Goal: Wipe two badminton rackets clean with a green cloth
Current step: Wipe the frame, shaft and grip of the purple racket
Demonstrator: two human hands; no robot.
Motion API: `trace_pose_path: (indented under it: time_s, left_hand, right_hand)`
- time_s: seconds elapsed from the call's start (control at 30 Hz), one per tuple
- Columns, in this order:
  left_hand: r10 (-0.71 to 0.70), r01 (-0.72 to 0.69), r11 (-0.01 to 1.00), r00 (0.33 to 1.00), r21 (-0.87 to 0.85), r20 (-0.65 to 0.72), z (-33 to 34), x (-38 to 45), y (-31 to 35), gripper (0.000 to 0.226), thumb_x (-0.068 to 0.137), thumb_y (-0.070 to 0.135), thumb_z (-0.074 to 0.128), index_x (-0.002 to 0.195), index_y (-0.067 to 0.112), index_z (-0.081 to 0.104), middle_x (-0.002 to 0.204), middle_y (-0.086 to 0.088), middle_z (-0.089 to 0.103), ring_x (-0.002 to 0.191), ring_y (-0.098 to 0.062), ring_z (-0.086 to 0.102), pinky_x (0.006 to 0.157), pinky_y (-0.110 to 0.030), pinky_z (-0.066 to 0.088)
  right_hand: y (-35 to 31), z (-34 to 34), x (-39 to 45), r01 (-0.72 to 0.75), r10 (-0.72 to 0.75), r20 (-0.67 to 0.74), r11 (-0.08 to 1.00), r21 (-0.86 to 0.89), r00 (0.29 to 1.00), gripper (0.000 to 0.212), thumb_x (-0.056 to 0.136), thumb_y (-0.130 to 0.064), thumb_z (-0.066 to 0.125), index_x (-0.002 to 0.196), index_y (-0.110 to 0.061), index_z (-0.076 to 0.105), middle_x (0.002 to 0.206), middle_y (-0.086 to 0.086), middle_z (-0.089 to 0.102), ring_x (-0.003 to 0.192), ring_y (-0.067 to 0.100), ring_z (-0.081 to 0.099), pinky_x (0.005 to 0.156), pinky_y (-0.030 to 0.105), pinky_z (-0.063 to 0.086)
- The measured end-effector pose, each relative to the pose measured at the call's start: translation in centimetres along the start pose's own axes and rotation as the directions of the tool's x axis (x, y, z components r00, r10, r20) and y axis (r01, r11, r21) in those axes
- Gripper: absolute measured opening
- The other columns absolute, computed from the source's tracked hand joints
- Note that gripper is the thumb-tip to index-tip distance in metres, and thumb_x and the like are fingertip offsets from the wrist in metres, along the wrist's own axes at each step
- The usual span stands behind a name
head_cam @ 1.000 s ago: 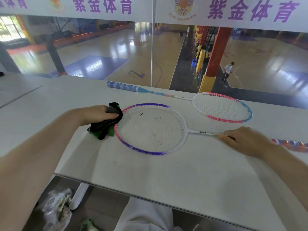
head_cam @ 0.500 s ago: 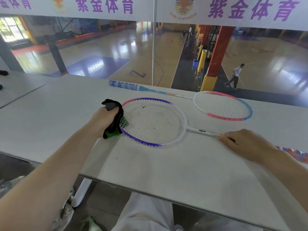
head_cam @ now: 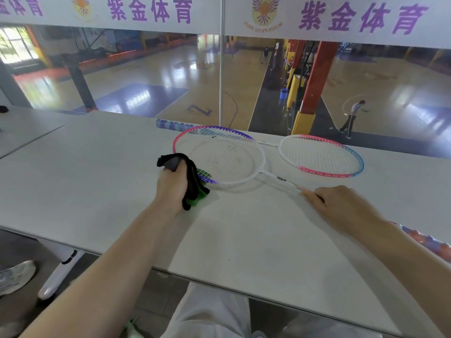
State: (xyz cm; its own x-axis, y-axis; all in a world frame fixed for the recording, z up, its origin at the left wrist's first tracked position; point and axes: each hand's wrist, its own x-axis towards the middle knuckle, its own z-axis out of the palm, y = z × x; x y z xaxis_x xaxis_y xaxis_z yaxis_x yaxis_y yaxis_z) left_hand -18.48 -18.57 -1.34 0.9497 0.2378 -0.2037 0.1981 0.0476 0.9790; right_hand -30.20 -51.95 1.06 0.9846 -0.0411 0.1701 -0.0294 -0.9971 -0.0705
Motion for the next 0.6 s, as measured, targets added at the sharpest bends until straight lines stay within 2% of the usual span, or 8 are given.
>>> trace_pose_path:
  time_s: [0.1, 0.17, 0.27, 0.33, 0.47, 0.53, 0.6]
  left_hand:
    - [-0.032, 0.033, 0.996, 0.999, -0.078, 0.013, 1.0, -0.5, -0.6, 0.023, 0.092, 0.041, 0.053, 0.091, 0.019, 0.061, 0.082, -0.001, 0.061, 0.08, -0.025, 0.06, 0.071, -0.036, 0.044]
    - [-0.052, 0.054, 0.994, 0.998, -0.091, 0.016, 1.7, -0.9, -0.6, 0.026, 0.095, 0.04, 0.051, 0.101, 0.017, 0.063, 0.093, -0.004, 0.066, 0.09, -0.026, 0.065, 0.081, -0.039, 0.05]
    - [-0.05, 0.056, 0.993, 0.997, -0.105, 0.061, 2.6, -1.7, -0.7, 0.033, 0.091, 0.044, 0.052, 0.106, 0.017, 0.063, 0.104, -0.009, 0.07, 0.097, -0.03, 0.068, 0.094, -0.049, 0.053]
    - [-0.039, 0.049, 0.991, 0.996, -0.123, 0.084, 3.1, -2.0, -0.7, 0.034, 0.086, 0.045, 0.052, 0.104, 0.019, 0.063, 0.105, -0.01, 0.071, 0.098, -0.031, 0.069, 0.095, -0.052, 0.052]
    - [-0.042, 0.058, 0.984, 0.994, -0.167, 0.098, 4.3, -2.6, -0.6, 0.033, 0.088, 0.046, 0.05, 0.109, 0.022, 0.061, 0.109, -0.007, 0.07, 0.101, -0.026, 0.068, 0.096, -0.049, 0.052]
    - [-0.051, 0.073, 0.976, 0.992, -0.203, 0.112, 5.1, -2.9, -0.8, 0.032, 0.086, 0.049, 0.05, 0.105, 0.025, 0.06, 0.109, -0.006, 0.071, 0.101, -0.026, 0.068, 0.096, -0.048, 0.052]
    - [-0.042, 0.073, 0.966, 0.991, -0.25, 0.125, 5.8, -3.3, -0.8, 0.041, 0.081, 0.053, 0.051, 0.108, 0.023, 0.059, 0.11, -0.006, 0.071, 0.103, -0.026, 0.067, 0.097, -0.047, 0.051]
  right_hand:
    - [-0.8, 0.1, -0.1, -0.006, 0.006, -0.019, 1.0, 0.012, 1.0, 0.061, 0.096, -0.06, 0.02, 0.059, -0.021, 0.049, 0.057, -0.004, 0.055, 0.058, 0.016, 0.055, 0.061, 0.033, 0.047]
    - [-1.3, 0.2, -0.2, -0.009, 0.009, -0.014, 1.0, 0.015, 1.0, 0.06, 0.097, -0.058, 0.021, 0.06, -0.021, 0.049, 0.058, -0.003, 0.055, 0.059, 0.017, 0.055, 0.062, 0.035, 0.048]
    - [-1.9, 0.0, -0.2, -0.021, 0.022, -0.02, 0.999, 0.028, 1.0, 0.058, 0.098, -0.057, 0.02, 0.06, -0.021, 0.046, 0.059, -0.002, 0.054, 0.06, 0.019, 0.054, 0.063, 0.036, 0.047]
    - [-2.4, -0.2, -0.1, -0.016, 0.018, -0.036, 0.998, 0.055, 0.999, 0.057, 0.099, -0.056, 0.022, 0.059, -0.021, 0.044, 0.058, -0.001, 0.054, 0.059, 0.019, 0.054, 0.061, 0.036, 0.046]
    - [-3.7, -0.3, 0.3, -0.01, 0.015, -0.041, 0.994, 0.108, 0.999, 0.057, 0.101, -0.055, 0.024, 0.061, -0.021, 0.047, 0.061, -0.001, 0.055, 0.061, 0.02, 0.055, 0.065, 0.039, 0.05]
    - [-4.4, -0.4, 0.6, -0.028, 0.03, -0.013, 0.991, 0.128, 0.999, 0.057, 0.101, -0.055, 0.025, 0.064, -0.019, 0.05, 0.064, 0.0, 0.055, 0.064, 0.021, 0.055, 0.066, 0.039, 0.049]
    - [-5.0, -0.2, 0.8, -0.03, 0.027, 0.024, 0.989, 0.142, 0.999, 0.057, 0.102, -0.053, 0.025, 0.063, -0.019, 0.049, 0.064, 0.0, 0.054, 0.064, 0.022, 0.054, 0.064, 0.038, 0.046]
